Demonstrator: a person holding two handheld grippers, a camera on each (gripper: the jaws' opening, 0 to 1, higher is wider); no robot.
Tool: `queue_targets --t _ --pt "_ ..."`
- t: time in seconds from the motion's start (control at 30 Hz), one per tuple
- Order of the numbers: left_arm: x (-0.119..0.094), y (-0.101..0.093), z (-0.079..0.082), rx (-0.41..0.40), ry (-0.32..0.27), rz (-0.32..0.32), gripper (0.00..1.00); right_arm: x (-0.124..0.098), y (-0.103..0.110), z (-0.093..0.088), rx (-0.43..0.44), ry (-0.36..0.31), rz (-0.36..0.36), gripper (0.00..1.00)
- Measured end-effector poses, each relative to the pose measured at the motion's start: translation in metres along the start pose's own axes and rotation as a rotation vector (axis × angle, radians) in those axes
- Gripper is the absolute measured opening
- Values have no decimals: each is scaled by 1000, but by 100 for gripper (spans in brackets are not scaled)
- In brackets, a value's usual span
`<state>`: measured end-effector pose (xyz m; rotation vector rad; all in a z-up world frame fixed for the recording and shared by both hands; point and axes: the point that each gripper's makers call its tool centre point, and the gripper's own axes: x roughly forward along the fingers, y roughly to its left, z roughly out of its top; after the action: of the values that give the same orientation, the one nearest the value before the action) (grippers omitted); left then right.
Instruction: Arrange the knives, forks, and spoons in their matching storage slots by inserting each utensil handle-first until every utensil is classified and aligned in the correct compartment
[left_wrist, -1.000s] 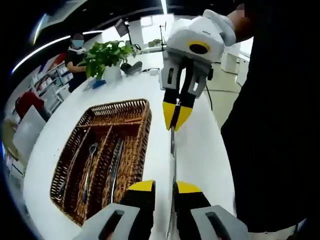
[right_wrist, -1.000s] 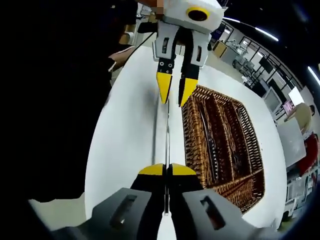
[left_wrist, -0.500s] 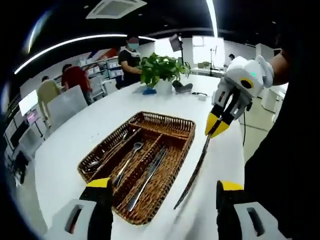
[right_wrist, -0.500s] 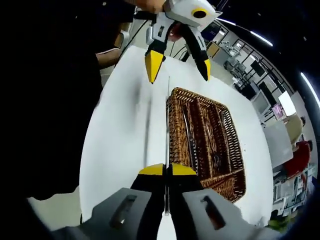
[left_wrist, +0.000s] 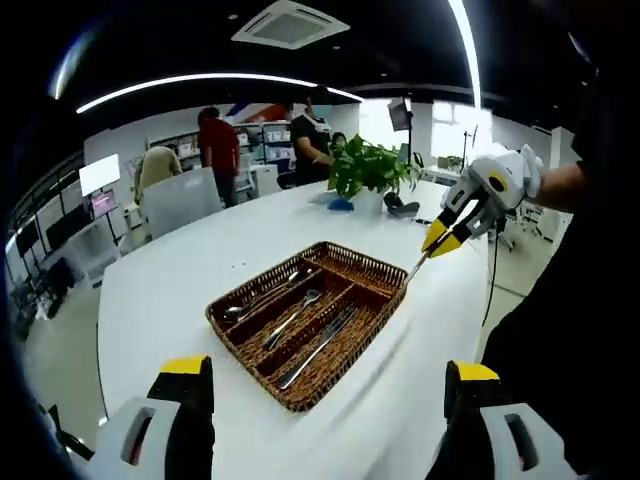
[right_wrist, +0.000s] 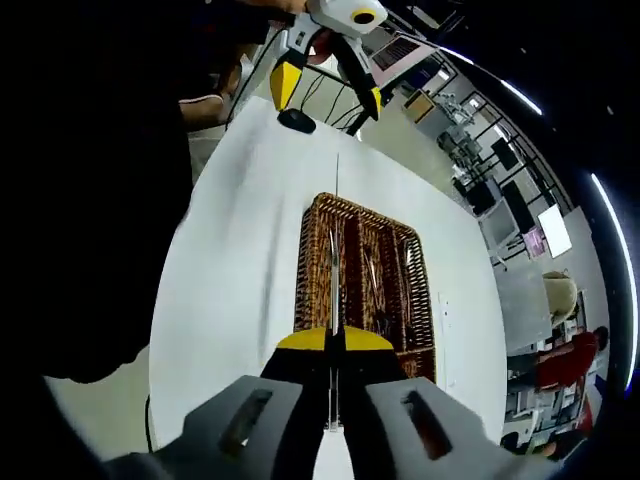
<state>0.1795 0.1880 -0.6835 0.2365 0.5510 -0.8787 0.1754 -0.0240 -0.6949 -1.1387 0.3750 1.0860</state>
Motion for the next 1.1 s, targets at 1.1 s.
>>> queue_targets --t 1.1 --pt "-26 13 16 24 15 30 100 22 -33 9 -30 37 -26 0"
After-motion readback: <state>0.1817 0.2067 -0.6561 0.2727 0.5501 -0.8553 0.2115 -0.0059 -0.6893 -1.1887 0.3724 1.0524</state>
